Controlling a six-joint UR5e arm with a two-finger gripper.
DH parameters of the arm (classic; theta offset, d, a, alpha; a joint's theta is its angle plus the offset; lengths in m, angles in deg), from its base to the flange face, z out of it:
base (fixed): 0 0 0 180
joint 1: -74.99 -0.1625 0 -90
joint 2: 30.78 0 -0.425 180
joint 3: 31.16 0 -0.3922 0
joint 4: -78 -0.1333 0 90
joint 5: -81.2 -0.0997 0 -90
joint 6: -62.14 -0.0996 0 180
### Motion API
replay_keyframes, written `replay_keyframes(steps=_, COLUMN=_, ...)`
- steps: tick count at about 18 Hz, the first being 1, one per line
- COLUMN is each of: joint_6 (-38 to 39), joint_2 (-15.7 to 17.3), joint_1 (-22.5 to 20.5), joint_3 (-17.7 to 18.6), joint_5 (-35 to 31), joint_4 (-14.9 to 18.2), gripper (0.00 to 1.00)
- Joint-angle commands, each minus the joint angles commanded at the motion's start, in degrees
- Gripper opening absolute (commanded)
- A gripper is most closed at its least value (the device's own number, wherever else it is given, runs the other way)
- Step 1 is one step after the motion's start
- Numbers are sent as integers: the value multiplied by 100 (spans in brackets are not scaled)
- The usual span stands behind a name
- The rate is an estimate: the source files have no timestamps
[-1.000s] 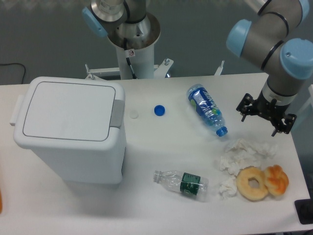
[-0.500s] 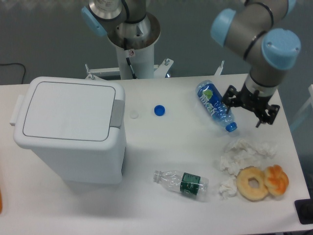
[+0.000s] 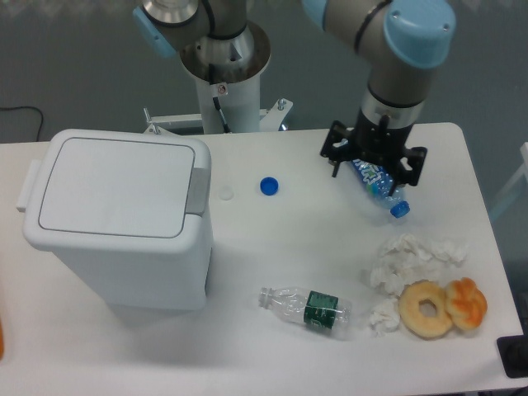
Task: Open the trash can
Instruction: 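Lower the gripper onto the lid edge of the white trash can, then push the lid edge down to tip the trash can lid open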
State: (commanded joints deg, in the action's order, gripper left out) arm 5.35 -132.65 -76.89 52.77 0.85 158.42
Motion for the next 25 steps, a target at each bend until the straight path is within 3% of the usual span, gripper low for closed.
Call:
replay_keyframes(steps=4, joint_6=502, joint_2=53, joint_1=17, joint_3=0, joint_5=133, joint_4=167, gripper=30)
replay_keyframes(steps=6, joint_6=572, joint_2=236, joint_1=96, joint_3=0, joint_5=220, joint_4=289, gripper=13)
replay_keyframes(steps=7, joint_6=694, joint_2=298, joint_1=123, joint_3=0, joint_5=325, joint_4=334, gripper=9)
replay_keyframes(steps=16, joint_6=2355, joint_2=642, joint_1=720, joint_3=-9, joint_5=1292, joint_4=299, gripper=0)
replay_keyframes(steps=25, joint_6=2892, joint_2=659, joint_1=1054, joint_3=35, joint_5=1645, joint_4=167, gripper=0)
